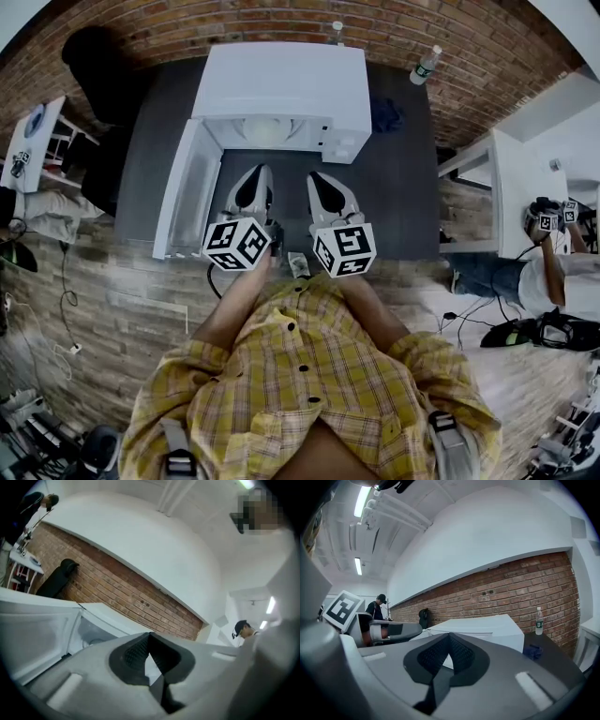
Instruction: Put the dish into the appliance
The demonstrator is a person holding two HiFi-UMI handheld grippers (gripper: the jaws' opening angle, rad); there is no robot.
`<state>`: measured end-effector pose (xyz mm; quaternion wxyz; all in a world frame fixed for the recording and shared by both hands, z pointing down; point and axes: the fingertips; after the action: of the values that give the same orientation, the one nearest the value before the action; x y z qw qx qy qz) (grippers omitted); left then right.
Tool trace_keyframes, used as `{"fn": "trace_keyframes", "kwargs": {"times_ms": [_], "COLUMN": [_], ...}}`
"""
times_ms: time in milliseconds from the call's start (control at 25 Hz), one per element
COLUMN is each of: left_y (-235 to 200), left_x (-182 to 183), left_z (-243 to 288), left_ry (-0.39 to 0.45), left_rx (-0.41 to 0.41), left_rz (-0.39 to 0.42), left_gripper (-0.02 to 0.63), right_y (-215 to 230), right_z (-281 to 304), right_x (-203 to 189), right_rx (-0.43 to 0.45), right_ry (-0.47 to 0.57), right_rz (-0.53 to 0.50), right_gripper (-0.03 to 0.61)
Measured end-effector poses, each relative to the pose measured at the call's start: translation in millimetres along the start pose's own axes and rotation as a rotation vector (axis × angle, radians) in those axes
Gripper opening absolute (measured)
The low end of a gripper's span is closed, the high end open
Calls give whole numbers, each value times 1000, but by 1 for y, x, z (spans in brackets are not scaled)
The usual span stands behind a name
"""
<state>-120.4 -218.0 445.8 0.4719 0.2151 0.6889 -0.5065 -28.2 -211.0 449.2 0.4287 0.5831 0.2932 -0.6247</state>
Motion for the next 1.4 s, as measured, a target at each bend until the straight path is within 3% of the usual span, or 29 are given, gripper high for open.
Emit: {"fn": "trace_keyframes", "kwargs": {"times_ms": [320,680,1160,1400], "left_y": [19,37,47,48], "left_x": [9,4,-3,-4], "left_z": [-14,-21,-24,-22], "left_ry": [-20,-36,-45,-50], "left_rx": [43,41,31,29], "left_rz": [341,523,583,572], "left_gripper": [-2,-2,-2,-2], "right_y": [-5,-10,-13,-13], "right_z": [-2,-8,-15,-16], "right_x": [3,7,8,9], "right_rx": [-5,0,9,17], "right_ry": [10,41,49,50], "right_rz": [-9,-18,-26,-30], "right_gripper": [-2,-2,-3,-3]}}
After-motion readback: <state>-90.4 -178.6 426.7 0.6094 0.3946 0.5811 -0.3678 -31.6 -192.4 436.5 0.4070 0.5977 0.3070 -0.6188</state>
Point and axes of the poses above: the fingertips, and each gripper's own axes: z forward along the fingers, y to its right, x out of its top, and after that the axes turned 7 degrees about -x, right-handed
